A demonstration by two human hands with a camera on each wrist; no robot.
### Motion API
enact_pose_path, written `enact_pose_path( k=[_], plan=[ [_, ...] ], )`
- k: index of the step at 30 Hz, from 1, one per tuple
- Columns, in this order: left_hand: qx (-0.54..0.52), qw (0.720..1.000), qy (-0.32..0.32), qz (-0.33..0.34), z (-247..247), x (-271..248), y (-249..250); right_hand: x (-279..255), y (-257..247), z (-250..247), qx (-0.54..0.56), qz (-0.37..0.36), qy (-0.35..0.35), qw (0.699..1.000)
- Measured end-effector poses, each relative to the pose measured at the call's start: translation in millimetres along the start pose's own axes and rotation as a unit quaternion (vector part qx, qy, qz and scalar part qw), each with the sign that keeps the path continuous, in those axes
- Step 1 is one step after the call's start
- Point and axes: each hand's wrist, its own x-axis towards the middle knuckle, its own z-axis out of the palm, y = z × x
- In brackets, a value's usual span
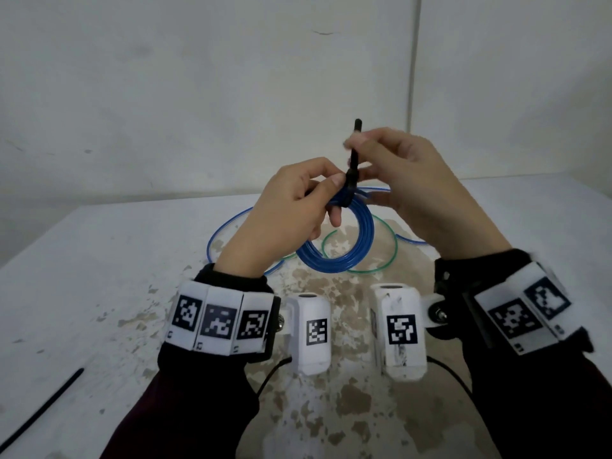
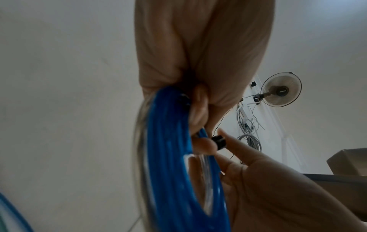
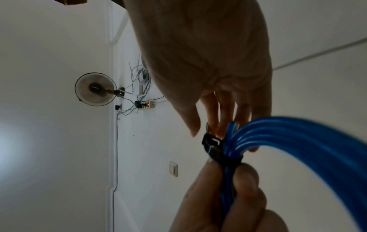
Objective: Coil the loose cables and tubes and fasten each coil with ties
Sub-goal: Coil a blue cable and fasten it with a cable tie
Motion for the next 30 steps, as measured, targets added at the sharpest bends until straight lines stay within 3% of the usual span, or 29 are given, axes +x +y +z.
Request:
enact_pose_path(
  k=[2,9,18,23,30],
  plan=[
    [0.000,1.000,0.007,0.000,-0.6,-0.6,0.5,-1.3,-0.3,-2.3,-0.014,0.011,-0.037,0.999],
    [-0.033,0.999,-0.009,0.020,-1.1,-2.0,4.2,-1.8,0.1,-6.7,-0.016,-0.011,-0.001,1.000],
    [-0.056,0.998,-0.038,0.015,2.1,-4.0,8.8,-3.7,-0.9,3.8,-0.064,-0.105,0.113,0.986],
    [-0.076,0.997,0.015,0.016,4.6,-3.0,6.6,-5.4,-5.8,-0.7,-0.046,-0.003,-0.039,0.998],
    [-0.055,0.998,0.010,0.019,5.7,-2.7,7.0,-4.7,-4.1,-5.2,-0.091,-0.064,0.034,0.993]
  ],
)
